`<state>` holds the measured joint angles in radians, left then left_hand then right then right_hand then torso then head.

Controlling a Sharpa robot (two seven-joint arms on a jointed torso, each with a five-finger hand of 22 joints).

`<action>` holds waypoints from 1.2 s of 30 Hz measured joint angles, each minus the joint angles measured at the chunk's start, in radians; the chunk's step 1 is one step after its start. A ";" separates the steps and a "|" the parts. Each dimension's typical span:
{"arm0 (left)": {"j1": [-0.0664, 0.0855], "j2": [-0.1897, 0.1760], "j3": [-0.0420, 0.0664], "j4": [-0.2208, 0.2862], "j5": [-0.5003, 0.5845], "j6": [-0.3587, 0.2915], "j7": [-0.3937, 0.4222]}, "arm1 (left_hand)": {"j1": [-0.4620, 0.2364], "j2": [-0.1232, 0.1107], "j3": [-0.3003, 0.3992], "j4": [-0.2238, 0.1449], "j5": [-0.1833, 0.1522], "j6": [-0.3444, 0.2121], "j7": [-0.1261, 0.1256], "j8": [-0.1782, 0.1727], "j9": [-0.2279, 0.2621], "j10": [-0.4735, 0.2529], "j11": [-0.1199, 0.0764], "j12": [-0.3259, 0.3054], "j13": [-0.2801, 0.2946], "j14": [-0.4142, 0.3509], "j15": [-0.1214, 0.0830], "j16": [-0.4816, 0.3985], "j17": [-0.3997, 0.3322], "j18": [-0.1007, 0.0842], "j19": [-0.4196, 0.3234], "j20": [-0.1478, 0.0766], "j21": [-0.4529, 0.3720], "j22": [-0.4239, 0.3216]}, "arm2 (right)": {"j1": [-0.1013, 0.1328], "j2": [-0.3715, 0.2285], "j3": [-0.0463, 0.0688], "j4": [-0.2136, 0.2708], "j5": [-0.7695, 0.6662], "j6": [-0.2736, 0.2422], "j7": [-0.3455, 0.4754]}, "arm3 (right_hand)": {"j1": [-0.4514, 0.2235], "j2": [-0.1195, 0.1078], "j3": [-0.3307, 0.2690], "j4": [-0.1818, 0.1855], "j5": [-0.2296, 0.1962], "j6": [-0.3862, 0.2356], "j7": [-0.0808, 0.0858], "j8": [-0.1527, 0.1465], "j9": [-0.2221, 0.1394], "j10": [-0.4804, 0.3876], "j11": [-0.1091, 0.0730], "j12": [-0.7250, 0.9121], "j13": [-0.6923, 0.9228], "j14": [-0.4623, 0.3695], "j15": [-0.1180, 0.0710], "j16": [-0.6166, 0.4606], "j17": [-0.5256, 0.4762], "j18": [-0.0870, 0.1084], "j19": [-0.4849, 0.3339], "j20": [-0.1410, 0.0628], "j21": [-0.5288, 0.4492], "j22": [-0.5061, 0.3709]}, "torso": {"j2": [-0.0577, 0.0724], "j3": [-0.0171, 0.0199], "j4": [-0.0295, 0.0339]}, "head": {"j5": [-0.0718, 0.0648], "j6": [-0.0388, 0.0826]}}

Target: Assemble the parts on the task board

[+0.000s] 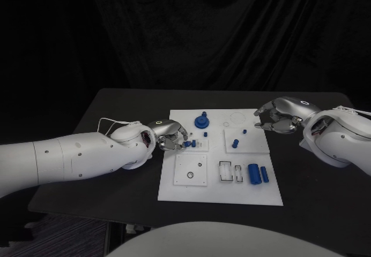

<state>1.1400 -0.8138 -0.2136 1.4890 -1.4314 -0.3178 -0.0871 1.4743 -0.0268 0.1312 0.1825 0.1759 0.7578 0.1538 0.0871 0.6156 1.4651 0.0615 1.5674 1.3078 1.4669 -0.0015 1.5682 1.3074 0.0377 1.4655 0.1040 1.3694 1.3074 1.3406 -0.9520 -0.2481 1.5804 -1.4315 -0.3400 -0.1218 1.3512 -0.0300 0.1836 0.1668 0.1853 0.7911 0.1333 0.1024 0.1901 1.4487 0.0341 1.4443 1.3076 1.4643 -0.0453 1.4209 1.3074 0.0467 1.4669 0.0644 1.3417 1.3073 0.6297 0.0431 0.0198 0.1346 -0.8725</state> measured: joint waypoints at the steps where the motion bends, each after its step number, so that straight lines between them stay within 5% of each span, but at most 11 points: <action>1: -0.002 0.001 0.000 -0.001 -0.003 -0.002 -0.003 | 0.000 0.000 0.000 0.000 0.004 0.000 0.000 0.000 -0.001 0.000 0.000 0.000 0.000 0.000 0.000 0.000 0.000 0.000 0.000 0.000 0.000 0.000 | 0.000 0.000 0.000 0.000 0.000 0.000 0.000 | 0.000 0.000 0.000 0.000 0.000 0.000 0.000 0.000 0.000 0.000 0.000 0.000 0.000 0.000 0.000 0.000 0.000 0.000 0.000 0.000 0.000 0.000 | 0.000 0.0000 -0.0002 | 0.001 0.000; 26: -0.029 0.021 0.003 -0.012 -0.089 -0.079 -0.026 | -0.005 0.005 0.000 0.000 0.017 0.038 -0.006 0.024 -0.035 0.000 0.000 0.001 0.002 0.000 0.000 0.000 0.000 0.000 0.000 0.000 0.000 0.000 | 0.000 0.004 0.000 0.001 0.000 0.004 0.000 | 0.000 0.000 0.000 0.000 0.000 0.000 0.000 0.000 -0.001 0.000 0.000 -0.004 0.000 0.000 0.000 0.000 0.000 0.000 0.000 0.000 0.000 0.000 | 0.002 -0.0012 -0.0009 | 0.003 0.000; 36: -0.031 0.022 0.004 -0.012 -0.087 -0.082 -0.024 | -0.004 0.004 0.022 -0.013 0.090 0.043 -0.011 0.037 -0.065 0.000 0.000 0.001 0.001 0.000 0.000 0.000 0.000 0.000 0.000 0.000 0.004 0.000 | -0.001 0.001 0.000 0.002 0.000 0.006 0.000 | 0.000 0.000 0.000 0.000 0.000 0.000 0.000 0.000 -0.001 0.000 0.000 -0.004 0.000 0.000 0.000 0.000 0.000 0.000 0.000 0.000 0.000 0.000 | 0.003 -0.0012 -0.0012 | 0.002 0.000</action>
<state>1.1092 -0.7915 -0.2093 1.4773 -1.5180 -0.4000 -0.1112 1.4701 -0.0225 0.1529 0.1698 0.2661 0.8005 0.1432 0.1241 0.5504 1.4649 0.0612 1.5683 1.3091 1.4669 -0.0016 1.5682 1.3074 0.0377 1.4654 0.1039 1.3732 1.3074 1.3400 -0.9508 -0.2481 1.5825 -1.4314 -0.3342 -0.1216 1.3512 -0.0300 0.1836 0.1668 0.1853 0.7911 0.1333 0.1025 0.1889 1.4487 0.0341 1.4404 1.3074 1.4643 -0.0454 1.4209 1.3074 0.0468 1.4668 0.0644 1.3417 1.3073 0.6326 0.0420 0.0185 0.1363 -0.8725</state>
